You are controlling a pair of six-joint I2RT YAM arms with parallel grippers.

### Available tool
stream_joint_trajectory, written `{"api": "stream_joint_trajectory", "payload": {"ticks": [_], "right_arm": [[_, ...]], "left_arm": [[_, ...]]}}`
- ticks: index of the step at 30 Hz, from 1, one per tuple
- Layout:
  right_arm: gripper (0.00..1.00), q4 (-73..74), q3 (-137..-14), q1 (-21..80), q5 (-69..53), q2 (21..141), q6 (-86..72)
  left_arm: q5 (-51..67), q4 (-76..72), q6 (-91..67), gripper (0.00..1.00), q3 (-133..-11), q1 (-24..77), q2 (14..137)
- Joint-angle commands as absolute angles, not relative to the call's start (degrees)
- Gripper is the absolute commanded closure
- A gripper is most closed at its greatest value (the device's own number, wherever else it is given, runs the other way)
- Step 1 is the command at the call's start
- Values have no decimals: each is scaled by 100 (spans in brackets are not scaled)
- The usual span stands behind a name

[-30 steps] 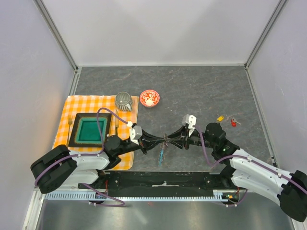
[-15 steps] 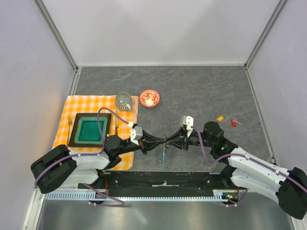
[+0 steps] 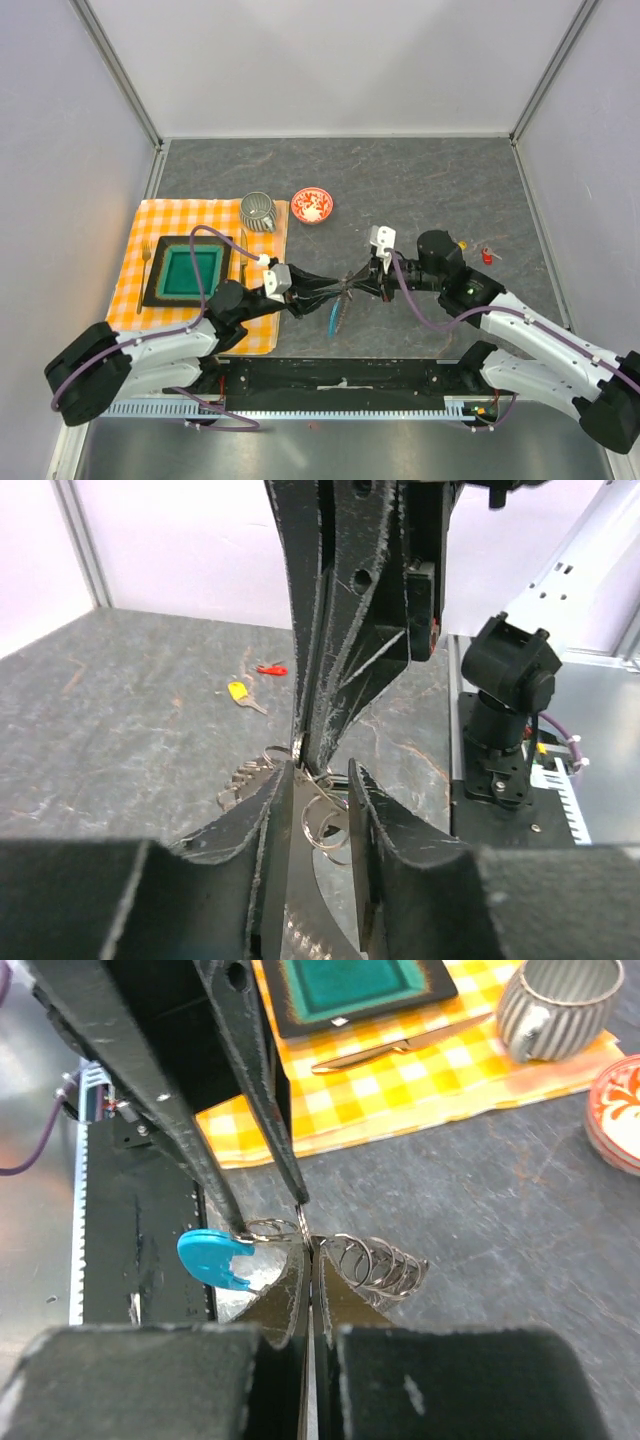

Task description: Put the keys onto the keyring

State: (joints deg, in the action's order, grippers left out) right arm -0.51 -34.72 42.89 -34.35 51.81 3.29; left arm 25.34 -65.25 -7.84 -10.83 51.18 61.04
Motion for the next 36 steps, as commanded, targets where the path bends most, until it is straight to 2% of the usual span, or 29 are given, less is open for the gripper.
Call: {"api": "stream_joint_trajectory", "payload": {"ticks": [1, 6, 12, 20, 24, 36], "right_arm": [[100, 1676, -4716, 4280, -2744, 5466, 1211], [100, 3389, -5747, 4411, -2181, 6274, 1994], [100, 4148, -6468, 4973, -1372, 6890, 2671], [100, 4236, -6767, 5159, -1661, 7233, 2979], [100, 4219, -6741, 5291, -1793, 7356, 3032], [100, 4052, -6592, 5396, -2109, 7313, 3173]], "left_arm": [[2233, -5257, 270, 62, -1362, 5124, 5547], [1969, -5063, 562, 54, -1248, 5115, 5361], [2057, -5133, 624, 53, -1195, 5115, 5484], [2319, -5291, 615, 54, -1230, 5124, 5668], [2557, -5335, 545, 59, -1353, 5115, 5871], [2601, -5537, 387, 60, -1424, 5124, 5994]]}}
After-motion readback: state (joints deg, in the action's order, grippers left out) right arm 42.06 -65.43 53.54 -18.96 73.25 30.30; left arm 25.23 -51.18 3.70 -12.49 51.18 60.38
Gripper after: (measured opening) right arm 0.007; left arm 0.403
